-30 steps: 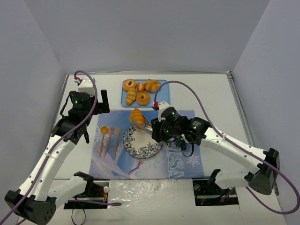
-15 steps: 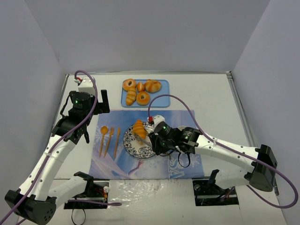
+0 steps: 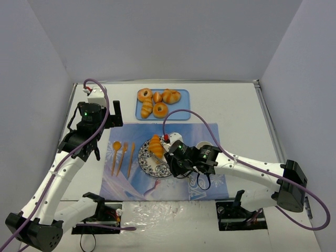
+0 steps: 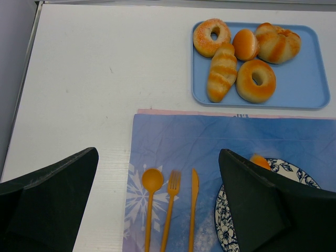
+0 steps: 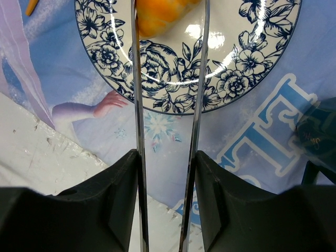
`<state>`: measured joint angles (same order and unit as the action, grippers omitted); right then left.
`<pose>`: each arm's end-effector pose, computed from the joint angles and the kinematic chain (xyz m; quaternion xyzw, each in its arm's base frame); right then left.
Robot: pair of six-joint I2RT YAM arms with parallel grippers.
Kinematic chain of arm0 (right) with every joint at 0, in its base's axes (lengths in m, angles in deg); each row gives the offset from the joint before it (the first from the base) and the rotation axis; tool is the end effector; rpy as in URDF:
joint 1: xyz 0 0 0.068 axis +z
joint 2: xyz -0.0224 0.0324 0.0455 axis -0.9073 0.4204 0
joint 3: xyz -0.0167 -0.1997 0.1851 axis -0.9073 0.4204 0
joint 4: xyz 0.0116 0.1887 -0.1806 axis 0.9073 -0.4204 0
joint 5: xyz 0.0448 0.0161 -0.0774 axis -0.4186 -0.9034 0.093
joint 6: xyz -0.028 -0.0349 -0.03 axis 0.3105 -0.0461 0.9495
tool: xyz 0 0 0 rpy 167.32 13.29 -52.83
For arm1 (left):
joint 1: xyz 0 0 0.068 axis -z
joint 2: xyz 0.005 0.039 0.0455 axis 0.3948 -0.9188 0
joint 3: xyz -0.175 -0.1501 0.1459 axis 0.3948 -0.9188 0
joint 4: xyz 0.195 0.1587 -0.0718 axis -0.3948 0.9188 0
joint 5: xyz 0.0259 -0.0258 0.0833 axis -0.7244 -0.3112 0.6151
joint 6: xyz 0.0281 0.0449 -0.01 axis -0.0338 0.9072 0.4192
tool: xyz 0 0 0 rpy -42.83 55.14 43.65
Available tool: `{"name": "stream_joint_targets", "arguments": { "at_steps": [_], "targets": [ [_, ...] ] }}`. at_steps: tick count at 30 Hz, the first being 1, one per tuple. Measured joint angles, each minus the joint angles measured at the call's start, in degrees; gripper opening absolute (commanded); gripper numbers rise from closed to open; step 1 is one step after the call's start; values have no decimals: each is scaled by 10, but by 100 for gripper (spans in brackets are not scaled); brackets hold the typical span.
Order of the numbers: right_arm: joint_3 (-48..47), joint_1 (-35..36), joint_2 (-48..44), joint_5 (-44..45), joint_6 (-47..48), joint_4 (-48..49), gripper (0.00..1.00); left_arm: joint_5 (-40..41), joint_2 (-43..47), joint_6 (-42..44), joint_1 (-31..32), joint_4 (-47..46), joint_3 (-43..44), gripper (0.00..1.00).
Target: Place the bread
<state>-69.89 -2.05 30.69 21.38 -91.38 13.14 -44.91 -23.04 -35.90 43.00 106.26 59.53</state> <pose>0.1303 0.2516 0.2655 -0.2708 0.8757 0.2603 0.3033 0.2053 -0.0653 0.3869 -0.0255 0.8048 -0.0822 0.5872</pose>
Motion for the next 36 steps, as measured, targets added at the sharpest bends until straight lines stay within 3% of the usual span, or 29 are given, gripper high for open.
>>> {"name": "stream_joint_targets", "arguments": {
  "at_steps": [36],
  "targets": [
    [-25, 18, 0, 9, 0, -30, 51, 2, 0, 0, 0, 0, 0, 97]
  ]
}}
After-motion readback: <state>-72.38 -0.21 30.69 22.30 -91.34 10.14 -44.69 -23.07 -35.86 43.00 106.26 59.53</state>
